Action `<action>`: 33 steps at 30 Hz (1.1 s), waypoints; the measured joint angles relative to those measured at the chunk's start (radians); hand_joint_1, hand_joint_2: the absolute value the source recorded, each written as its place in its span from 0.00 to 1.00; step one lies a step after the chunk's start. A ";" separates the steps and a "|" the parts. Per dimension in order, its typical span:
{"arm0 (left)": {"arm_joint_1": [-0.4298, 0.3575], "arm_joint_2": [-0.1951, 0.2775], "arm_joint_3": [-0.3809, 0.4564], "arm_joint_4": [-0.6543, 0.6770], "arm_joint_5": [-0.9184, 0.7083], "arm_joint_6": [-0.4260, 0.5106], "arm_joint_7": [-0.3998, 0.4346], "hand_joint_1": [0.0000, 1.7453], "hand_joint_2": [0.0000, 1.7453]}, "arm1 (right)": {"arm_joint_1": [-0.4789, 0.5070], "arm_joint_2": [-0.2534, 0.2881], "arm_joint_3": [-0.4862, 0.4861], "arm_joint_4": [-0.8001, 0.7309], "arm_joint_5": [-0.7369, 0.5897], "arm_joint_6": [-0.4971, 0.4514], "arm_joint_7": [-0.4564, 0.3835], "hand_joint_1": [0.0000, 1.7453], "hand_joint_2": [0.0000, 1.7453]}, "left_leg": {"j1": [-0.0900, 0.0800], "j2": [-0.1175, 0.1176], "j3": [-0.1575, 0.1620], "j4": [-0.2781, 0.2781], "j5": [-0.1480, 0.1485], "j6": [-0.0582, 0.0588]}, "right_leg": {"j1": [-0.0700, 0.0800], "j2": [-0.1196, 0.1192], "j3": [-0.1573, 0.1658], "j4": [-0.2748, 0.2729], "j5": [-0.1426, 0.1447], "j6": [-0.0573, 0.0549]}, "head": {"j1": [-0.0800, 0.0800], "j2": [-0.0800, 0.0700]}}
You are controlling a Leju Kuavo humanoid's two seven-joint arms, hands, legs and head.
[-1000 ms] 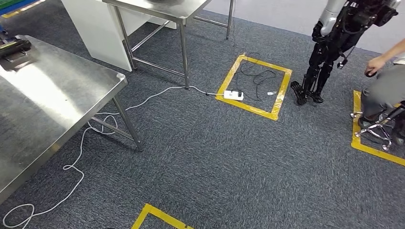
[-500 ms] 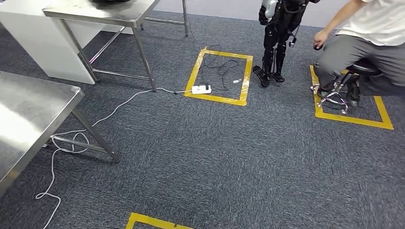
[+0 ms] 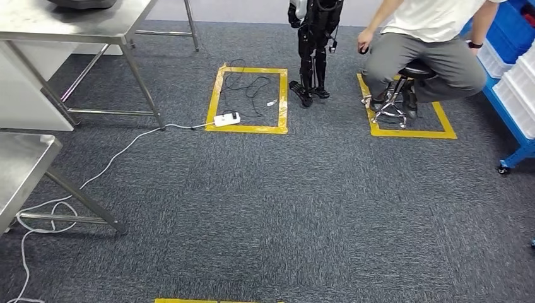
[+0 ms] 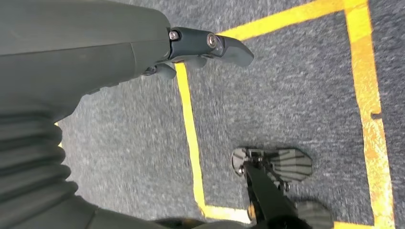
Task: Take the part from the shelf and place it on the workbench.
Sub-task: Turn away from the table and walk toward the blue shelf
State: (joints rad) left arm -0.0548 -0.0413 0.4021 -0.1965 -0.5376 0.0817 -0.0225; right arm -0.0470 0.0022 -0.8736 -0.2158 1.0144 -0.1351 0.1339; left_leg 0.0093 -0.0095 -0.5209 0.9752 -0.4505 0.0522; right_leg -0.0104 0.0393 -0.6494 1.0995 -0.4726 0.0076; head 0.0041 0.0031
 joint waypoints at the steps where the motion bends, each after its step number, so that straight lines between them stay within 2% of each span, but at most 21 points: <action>1: 0.002 0.000 0.000 0.000 -0.002 0.000 0.002 0.00 0.00 | -0.002 0.000 0.000 0.000 0.000 0.000 0.001 0.00 1.00 | -0.002 0.015 -0.004 -0.001 0.002 0.002 | -0.002 -0.017 -0.033 0.069 -0.031 -0.003 | 0.001 0.000; 3: 0.004 0.000 0.000 0.000 -0.006 0.001 0.004 0.00 0.00 | -0.002 0.000 0.000 0.001 0.001 -0.001 0.001 0.00 1.00 | -0.005 0.047 -0.010 0.000 0.004 0.000 | -0.008 -0.028 -0.069 0.159 -0.063 0.005 | 0.000 0.000; 4: 0.004 -0.001 0.000 0.000 -0.008 0.002 0.004 0.00 0.00 | 0.000 0.000 0.000 0.001 0.001 -0.001 0.001 0.00 1.00 | -0.005 0.062 -0.012 0.000 0.005 -0.001 | -0.011 -0.031 -0.058 0.151 -0.058 0.014 | 0.001 0.000; 5: 0.004 -0.002 0.000 0.000 -0.011 0.002 0.003 0.00 0.00 | 0.001 0.000 0.000 0.001 0.001 -0.001 0.001 0.00 1.00 | -0.005 0.076 -0.012 0.001 0.005 -0.004 | -0.015 -0.040 -0.022 0.097 -0.039 0.025 | 0.001 0.000; 7: 0.003 -0.003 0.000 0.000 -0.016 0.003 0.002 0.00 0.00 | 0.001 0.001 0.000 0.001 0.002 -0.002 0.001 0.00 1.00 | -0.008 0.100 -0.012 0.005 0.003 -0.014 | -0.018 -0.088 0.068 -0.050 -0.002 0.038 | 0.001 0.000; 9: 0.002 -0.001 -0.001 0.000 -0.019 0.005 0.000 0.00 0.00 | -0.004 0.002 0.000 0.002 0.005 -0.003 0.001 0.00 1.00 | -0.011 0.121 -0.008 0.011 -0.003 -0.029 | -0.014 -0.119 0.106 -0.117 0.013 0.031 | -0.002 0.000; 11: 0.000 0.000 -0.002 0.000 -0.023 0.006 -0.002 0.00 0.00 | -0.005 0.003 0.000 0.002 0.007 -0.004 0.000 0.00 1.00 | -0.008 0.142 -0.003 0.014 -0.005 -0.042 | -0.008 -0.101 0.096 -0.115 0.018 0.014 | -0.004 0.000; 12: -0.001 0.000 -0.004 0.000 -0.026 0.006 -0.002 0.00 0.00 | -0.005 0.003 0.000 0.002 0.007 -0.004 0.000 0.00 1.00 | -0.003 0.141 -0.002 0.016 -0.009 -0.049 | -0.011 -0.089 0.096 -0.116 0.021 0.006 | -0.005 0.000; 14: -0.003 -0.002 -0.009 0.000 -0.033 0.005 -0.002 0.00 0.00 | -0.003 0.002 0.000 0.003 0.008 -0.004 0.001 0.00 1.00 | 0.006 0.097 -0.018 0.061 -0.048 -0.061 | -0.016 -0.067 0.097 -0.120 0.030 -0.011 | -0.007 0.000; 16: -0.002 -0.003 -0.010 0.000 -0.039 0.004 -0.001 0.00 0.00 | -0.004 0.002 -0.001 0.003 0.009 -0.004 0.002 0.00 1.00 | 0.010 0.033 -0.076 0.194 -0.126 -0.066 | -0.012 -0.042 0.092 -0.121 0.039 -0.024 | -0.009 0.000; 17: 0.000 -0.003 -0.011 0.000 -0.040 0.004 0.000 0.00 0.00 | -0.004 0.002 -0.001 0.003 0.009 -0.004 0.002 0.00 1.00 | 0.010 0.020 -0.107 0.265 -0.157 -0.066 | -0.007 -0.028 0.088 -0.120 0.042 -0.028 | -0.009 0.000; 18: 0.001 -0.003 -0.011 0.000 -0.041 0.003 0.001 0.00 0.00 | -0.004 0.002 -0.001 0.003 0.009 -0.004 0.003 0.00 1.00 | 0.010 0.012 -0.132 0.319 -0.175 -0.064 | -0.002 -0.012 0.085 -0.120 0.045 -0.032 | -0.009 0.000; 19: 0.002 -0.003 -0.011 0.001 -0.042 0.003 0.002 0.00 0.00 | -0.002 0.003 -0.001 0.003 0.009 -0.004 0.004 0.00 1.00 | 0.010 0.010 -0.139 0.332 -0.170 -0.059 | 0.002 0.004 0.083 -0.120 0.047 -0.035 | -0.009 0.000; 21: 0.002 -0.004 -0.012 0.001 -0.045 0.002 0.003 0.00 0.00 | 0.001 0.004 -0.001 0.003 0.009 -0.004 0.006 0.00 1.00 | 0.006 -0.002 -0.097 0.245 -0.111 -0.042 | 0.009 0.035 0.082 -0.120 0.053 -0.037 | -0.009 0.000; 23: 0.001 -0.001 -0.014 0.001 -0.048 0.002 0.004 0.00 0.00 | 0.001 0.009 -0.001 0.003 0.009 -0.004 0.007 0.00 1.00 | -0.003 -0.051 -0.028 0.101 -0.050 -0.015 | 0.011 0.061 0.079 -0.120 0.059 -0.035 | -0.009 0.000; 25: -0.001 0.003 -0.014 0.001 -0.050 0.002 0.005 0.00 0.00 | 0.001 0.014 -0.001 0.003 0.010 -0.004 0.007 0.00 1.00 | -0.012 -0.078 0.003 0.033 -0.033 0.004 | 0.010 0.084 0.073 -0.120 0.066 -0.027 | -0.010 0.000; 27: -0.005 0.004 -0.015 0.000 -0.052 0.002 0.007 0.00 0.00 | 0.004 0.016 -0.001 0.004 0.012 -0.005 0.008 0.00 1.00 | -0.013 -0.055 0.008 0.017 -0.025 0.014 | 0.010 0.099 0.064 -0.125 0.074 -0.017 | -0.010 0.000; 28: -0.007 0.004 -0.015 0.000 -0.054 0.002 0.007 0.00 0.00 | 0.005 0.016 -0.001 0.004 0.014 -0.005 0.009 0.00 1.00 | -0.011 -0.043 0.013 0.001 -0.014 0.017 | 0.012 0.090 0.059 -0.124 0.075 -0.014 | -0.010 0.000; 30: -0.008 0.002 -0.015 0.000 -0.058 0.002 0.008 0.00 0.00 | 0.004 0.015 -0.001 0.004 0.019 -0.007 0.010 0.00 1.00 | -0.006 -0.015 0.022 -0.032 0.010 0.021 | 0.015 0.032 0.023 -0.068 0.044 -0.015 | -0.007 0.000; 32: -0.005 -0.001 -0.015 0.000 -0.060 0.002 0.009 0.00 0.00 | -0.001 0.012 -0.001 0.004 0.024 -0.007 0.011 0.00 1.00 | -0.006 0.018 0.019 -0.040 0.018 0.018 | 0.004 -0.018 -0.040 0.060 -0.018 -0.013 | -0.005 0.000; 33: -0.003 -0.002 -0.015 0.000 -0.061 0.002 0.010 0.00 0.00 | -0.002 0.011 -0.001 0.004 0.025 -0.007 0.011 0.00 1.00 | -0.005 0.035 0.015 -0.040 0.018 0.015 | -0.005 -0.025 -0.067 0.118 -0.040 -0.005 | -0.005 0.000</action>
State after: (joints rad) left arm -0.0583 -0.0428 0.3872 -0.1966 -0.5982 0.0834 -0.0128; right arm -0.0495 0.0133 -0.8747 -0.2117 1.0396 -0.1423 0.1446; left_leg 0.0046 0.0255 -0.5055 0.9353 -0.4324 0.0669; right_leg -0.0151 0.0144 -0.7167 1.2174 -0.5128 0.0022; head -0.0013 0.0031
